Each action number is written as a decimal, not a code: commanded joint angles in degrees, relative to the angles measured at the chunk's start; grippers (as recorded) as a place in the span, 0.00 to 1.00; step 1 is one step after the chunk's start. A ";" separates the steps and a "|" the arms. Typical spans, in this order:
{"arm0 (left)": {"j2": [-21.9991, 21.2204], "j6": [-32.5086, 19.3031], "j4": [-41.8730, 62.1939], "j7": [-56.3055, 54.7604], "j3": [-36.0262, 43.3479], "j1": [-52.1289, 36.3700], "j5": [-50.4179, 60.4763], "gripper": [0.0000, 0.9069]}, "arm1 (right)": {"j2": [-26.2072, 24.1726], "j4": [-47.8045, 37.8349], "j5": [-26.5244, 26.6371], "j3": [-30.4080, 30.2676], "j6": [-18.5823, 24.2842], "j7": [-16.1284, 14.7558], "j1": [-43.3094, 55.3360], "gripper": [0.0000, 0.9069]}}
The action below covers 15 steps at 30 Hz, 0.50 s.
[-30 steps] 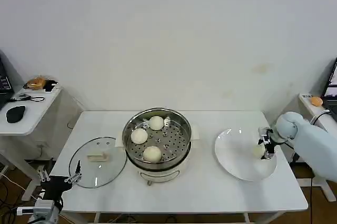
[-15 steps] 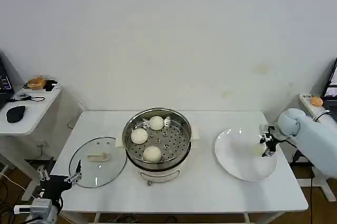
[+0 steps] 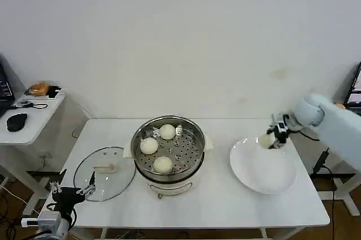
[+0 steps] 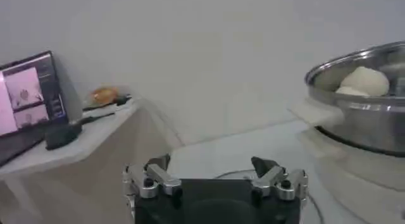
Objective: Take steamed baozi put them in steamer then cover it.
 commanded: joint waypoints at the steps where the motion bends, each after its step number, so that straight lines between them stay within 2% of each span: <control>1: -0.01 0.21 -0.64 -0.01 0.59 -0.20 -1.03 1.00 | 7.05 7.57 14.22 -15.59 -5.87 2.51 22.25 0.71; 12: 0.27 -0.05 0.55 -0.08 0.00 -0.84 -0.66 1.00 | 21.36 9.79 32.97 -21.56 -16.69 11.26 26.49 0.71; 13: 0.25 -0.06 0.64 -0.08 -0.01 -0.93 -0.65 1.00 | 22.45 9.78 33.78 -21.79 -17.21 11.83 26.37 0.71; 14: 0.21 -0.09 0.75 -0.07 -0.03 -1.02 -0.64 1.00 | 24.78 9.62 35.76 -22.12 -18.93 13.69 25.96 0.71; 15: 0.18 -0.10 0.85 -0.08 -0.02 -1.10 -0.60 1.00 | 24.98 9.53 36.39 -22.18 -19.25 13.88 25.84 0.72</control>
